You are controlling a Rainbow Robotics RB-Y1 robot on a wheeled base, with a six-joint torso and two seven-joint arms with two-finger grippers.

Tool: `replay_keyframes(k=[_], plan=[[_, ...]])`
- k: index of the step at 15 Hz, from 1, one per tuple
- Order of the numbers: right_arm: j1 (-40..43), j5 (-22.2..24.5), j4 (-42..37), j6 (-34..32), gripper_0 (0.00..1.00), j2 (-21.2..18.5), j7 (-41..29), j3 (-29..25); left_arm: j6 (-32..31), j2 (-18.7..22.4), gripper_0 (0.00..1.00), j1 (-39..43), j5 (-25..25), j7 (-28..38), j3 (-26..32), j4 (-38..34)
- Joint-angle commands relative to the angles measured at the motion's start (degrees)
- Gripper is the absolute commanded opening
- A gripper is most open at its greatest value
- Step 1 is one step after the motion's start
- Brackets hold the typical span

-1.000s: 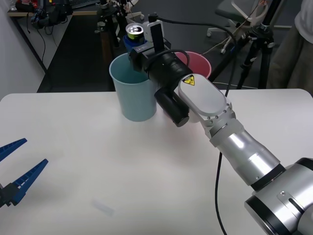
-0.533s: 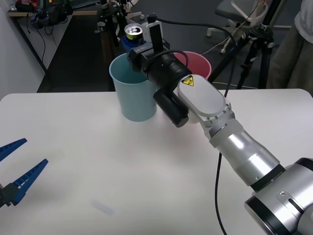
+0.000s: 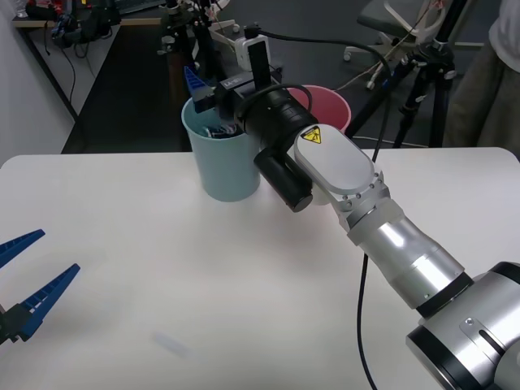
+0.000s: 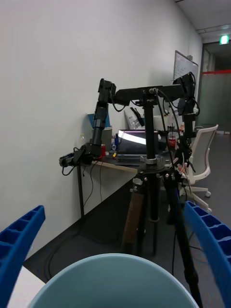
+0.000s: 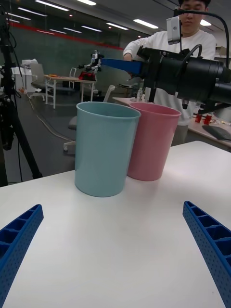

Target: Grasp the object on the table and drop it into the matching bin: aluminum can to the light blue bin, PET bottle to the pink bin.

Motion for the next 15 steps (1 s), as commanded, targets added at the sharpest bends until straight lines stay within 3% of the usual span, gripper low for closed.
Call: replay_keyframes(k=[1, 8, 15], plan=[[0.01, 0.05, 0.0, 0.0, 1.0, 0.07, 0.0, -0.06, 0.0, 0.0, 1.0, 0.0, 0.0, 0.0, 0.0, 0.0], [2.03, -0.3, -3.52, -0.35, 1.0, -0.64, 0.61, -0.06, 0.0, 0.0, 1.0, 0.0, 0.0, 0.0, 0.0, 0.0], [16.88, -0.39, -21.54, -12.57, 1.0, -8.9, 1.32, -2.26, 0.0, 0.0, 1.0, 0.0, 0.0, 0.0, 0.0, 0.0]])
